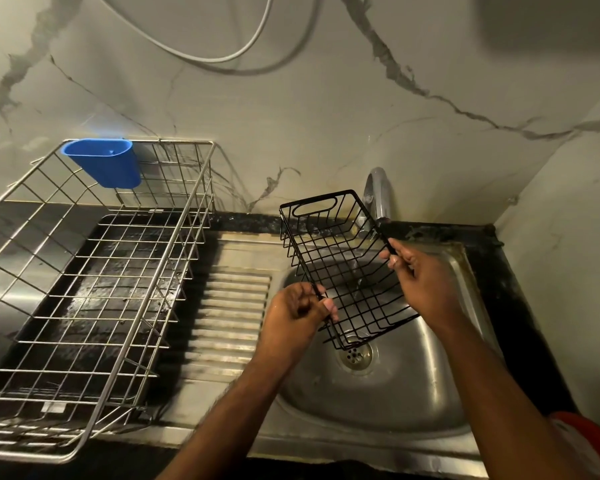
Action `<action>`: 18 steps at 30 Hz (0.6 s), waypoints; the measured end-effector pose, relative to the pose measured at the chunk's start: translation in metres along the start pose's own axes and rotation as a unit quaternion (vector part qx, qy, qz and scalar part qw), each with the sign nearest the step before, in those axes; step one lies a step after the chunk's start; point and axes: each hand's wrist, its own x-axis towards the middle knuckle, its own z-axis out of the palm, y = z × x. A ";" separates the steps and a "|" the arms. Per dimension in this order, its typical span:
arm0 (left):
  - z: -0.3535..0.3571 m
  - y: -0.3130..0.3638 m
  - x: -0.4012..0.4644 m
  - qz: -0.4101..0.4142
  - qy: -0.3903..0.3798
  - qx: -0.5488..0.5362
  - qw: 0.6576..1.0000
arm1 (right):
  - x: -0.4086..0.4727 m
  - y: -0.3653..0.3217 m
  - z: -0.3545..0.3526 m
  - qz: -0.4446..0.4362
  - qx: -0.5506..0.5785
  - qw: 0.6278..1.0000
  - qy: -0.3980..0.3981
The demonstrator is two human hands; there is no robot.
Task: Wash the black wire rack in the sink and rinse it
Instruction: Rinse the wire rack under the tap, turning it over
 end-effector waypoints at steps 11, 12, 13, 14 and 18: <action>0.003 0.005 0.001 -0.024 0.004 -0.020 1.000 | 0.006 0.004 -0.004 -0.006 -0.005 1.000 -0.006; 0.003 0.005 0.001 -0.025 0.004 -0.028 0.999 | 0.006 0.003 -0.005 -0.008 -0.007 1.000 -0.005; 0.003 0.005 0.002 -0.026 0.004 -0.033 0.999 | 0.007 0.004 -0.005 -0.009 -0.008 1.000 -0.005; 0.003 0.005 0.003 -0.027 0.001 -0.034 0.999 | 0.007 0.003 -0.005 -0.010 -0.006 1.000 -0.005; 0.003 0.004 0.005 -0.030 -0.004 -0.030 0.999 | 0.009 0.005 -0.005 -0.002 -0.002 1.000 -0.009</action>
